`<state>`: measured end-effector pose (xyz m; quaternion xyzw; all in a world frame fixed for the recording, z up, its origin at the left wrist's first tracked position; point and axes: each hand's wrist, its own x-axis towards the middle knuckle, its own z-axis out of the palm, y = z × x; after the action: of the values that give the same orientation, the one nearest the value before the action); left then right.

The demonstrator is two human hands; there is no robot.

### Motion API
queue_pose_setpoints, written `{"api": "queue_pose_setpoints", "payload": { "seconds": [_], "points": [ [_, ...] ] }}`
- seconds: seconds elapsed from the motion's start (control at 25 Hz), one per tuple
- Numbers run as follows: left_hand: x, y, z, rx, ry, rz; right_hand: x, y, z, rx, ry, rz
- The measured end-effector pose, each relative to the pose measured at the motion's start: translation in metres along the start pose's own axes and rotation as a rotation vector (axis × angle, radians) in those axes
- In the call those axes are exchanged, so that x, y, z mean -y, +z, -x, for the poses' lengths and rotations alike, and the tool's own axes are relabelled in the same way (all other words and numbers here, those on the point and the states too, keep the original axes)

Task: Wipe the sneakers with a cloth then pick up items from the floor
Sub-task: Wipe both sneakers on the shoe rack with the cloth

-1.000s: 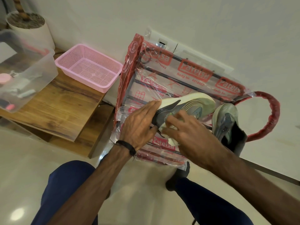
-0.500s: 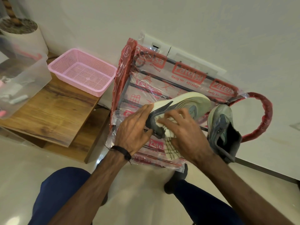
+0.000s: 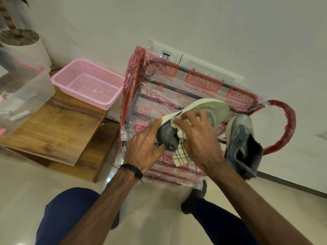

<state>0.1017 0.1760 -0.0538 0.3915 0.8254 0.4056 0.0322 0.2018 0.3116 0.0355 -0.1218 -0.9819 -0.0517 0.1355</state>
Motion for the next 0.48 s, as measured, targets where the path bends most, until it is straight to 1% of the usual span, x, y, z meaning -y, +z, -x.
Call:
{"api": "queue_pose_setpoints", "payload": {
  "seconds": [0.08, 0.12, 0.16, 0.28, 0.32, 0.36, 0.48],
  "points": [
    [0.0, 0.001, 0.0, -0.007, -0.005, -0.003, 0.0, 0.002, -0.005, -0.011, 0.13, -0.02],
    [-0.001, 0.001, 0.0, -0.015, 0.0, -0.004, 0.003, 0.002, -0.004, -0.019, 0.152, -0.047],
    [0.0, 0.001, 0.0, -0.026, 0.005, -0.002, 0.008, 0.002, 0.0, -0.01, 0.12, -0.072],
    [0.001, 0.0, 0.001, -0.026, 0.017, -0.007, 0.013, -0.005, 0.018, 0.09, -0.166, -0.065],
    [0.0, 0.0, 0.001, -0.019, 0.018, -0.012, 0.008, -0.007, 0.019, 0.09, -0.209, -0.041],
    [-0.002, 0.0, 0.002, -0.021, 0.018, -0.018, 0.0, -0.008, 0.015, 0.078, -0.187, -0.022],
    [-0.005, 0.001, 0.002, -0.059, 0.017, -0.034, -0.019, -0.006, -0.002, 0.04, 0.064, -0.027]
  ]
}}
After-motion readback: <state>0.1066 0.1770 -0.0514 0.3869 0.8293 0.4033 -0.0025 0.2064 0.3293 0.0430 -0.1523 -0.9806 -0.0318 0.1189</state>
